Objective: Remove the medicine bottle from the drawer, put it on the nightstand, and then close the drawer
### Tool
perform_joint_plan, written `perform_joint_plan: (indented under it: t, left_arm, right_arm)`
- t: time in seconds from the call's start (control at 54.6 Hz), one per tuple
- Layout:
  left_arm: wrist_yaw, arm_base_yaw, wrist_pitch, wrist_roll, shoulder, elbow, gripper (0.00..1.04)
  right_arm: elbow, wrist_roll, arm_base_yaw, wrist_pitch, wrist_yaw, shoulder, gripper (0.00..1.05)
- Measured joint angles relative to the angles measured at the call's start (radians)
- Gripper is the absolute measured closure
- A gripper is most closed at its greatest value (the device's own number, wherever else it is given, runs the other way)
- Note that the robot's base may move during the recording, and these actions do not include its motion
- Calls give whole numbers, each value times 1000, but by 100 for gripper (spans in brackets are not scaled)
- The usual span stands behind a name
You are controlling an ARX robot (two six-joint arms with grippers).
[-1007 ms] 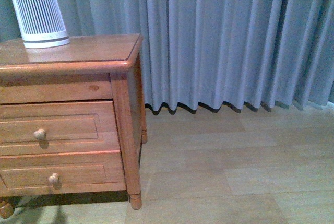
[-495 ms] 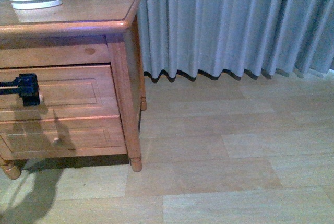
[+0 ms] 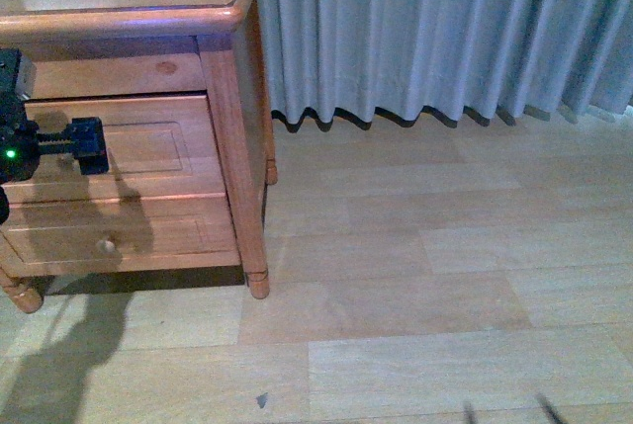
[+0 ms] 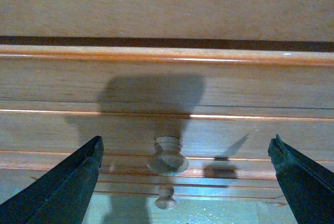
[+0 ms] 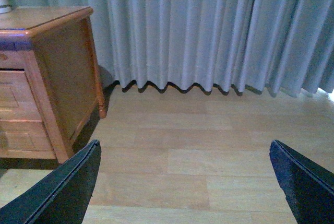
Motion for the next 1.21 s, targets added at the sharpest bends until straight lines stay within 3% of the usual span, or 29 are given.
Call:
perform_joint_plan:
  t: [0.293, 0.44, 0.842, 1.026, 1.209]
  left_arm:
    - [-16, -11, -10, -16, 42, 43, 7]
    - [-23, -11, -32, -23, 70, 77, 16]
    - [-52, 9, -29, -47, 116, 108, 77]
    - [-51, 13, 36, -53, 100, 50, 80]
    - [-35, 26, 146, -50, 13, -149, 80]
  right_arm:
    - [0, 0, 0, 0, 0, 0, 7]
    - [0, 0, 0, 0, 0, 0, 7]
    - [0, 0, 0, 0, 0, 0, 7]
    - [0, 0, 0, 0, 0, 0, 7]
    - [0, 0, 0, 0, 0, 0, 7]
